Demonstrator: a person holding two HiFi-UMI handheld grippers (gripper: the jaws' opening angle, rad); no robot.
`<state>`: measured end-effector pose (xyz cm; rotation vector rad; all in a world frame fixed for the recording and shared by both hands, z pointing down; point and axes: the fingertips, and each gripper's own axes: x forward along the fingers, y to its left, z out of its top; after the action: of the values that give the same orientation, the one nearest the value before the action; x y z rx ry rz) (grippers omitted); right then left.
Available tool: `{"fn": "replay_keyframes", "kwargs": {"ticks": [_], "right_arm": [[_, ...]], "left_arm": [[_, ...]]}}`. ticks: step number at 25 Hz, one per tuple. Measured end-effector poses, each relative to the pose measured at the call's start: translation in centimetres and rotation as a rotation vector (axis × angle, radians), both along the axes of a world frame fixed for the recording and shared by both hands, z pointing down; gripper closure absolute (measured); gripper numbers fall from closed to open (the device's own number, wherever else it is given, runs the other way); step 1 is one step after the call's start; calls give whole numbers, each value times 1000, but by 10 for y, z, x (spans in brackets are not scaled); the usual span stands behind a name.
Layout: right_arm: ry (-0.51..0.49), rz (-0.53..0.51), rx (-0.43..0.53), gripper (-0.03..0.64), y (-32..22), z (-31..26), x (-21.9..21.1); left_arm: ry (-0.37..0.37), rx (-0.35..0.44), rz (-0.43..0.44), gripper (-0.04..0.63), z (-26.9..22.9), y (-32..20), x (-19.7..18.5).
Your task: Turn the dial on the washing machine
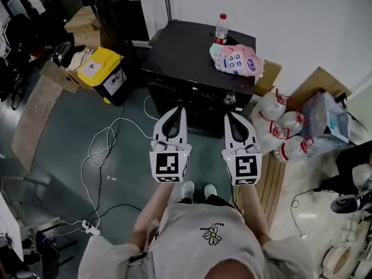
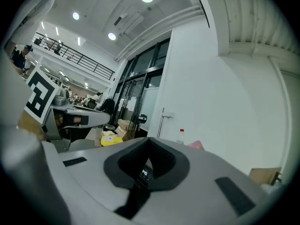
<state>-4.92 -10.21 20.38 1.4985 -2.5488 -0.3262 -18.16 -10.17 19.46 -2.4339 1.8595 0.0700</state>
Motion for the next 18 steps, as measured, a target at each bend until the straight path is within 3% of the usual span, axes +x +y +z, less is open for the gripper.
{"fn": "replay_keyframes", "kwargs": {"ticks": [9,18], "right_arm": [[-19,-50,-3,614,-19,2,19],[-50,-83,8,614,-27,-2,20]], "left_arm": [[6,-5,-54,597,4,-8,21],[-8,-3,-105,597,0,-11,16]]}}
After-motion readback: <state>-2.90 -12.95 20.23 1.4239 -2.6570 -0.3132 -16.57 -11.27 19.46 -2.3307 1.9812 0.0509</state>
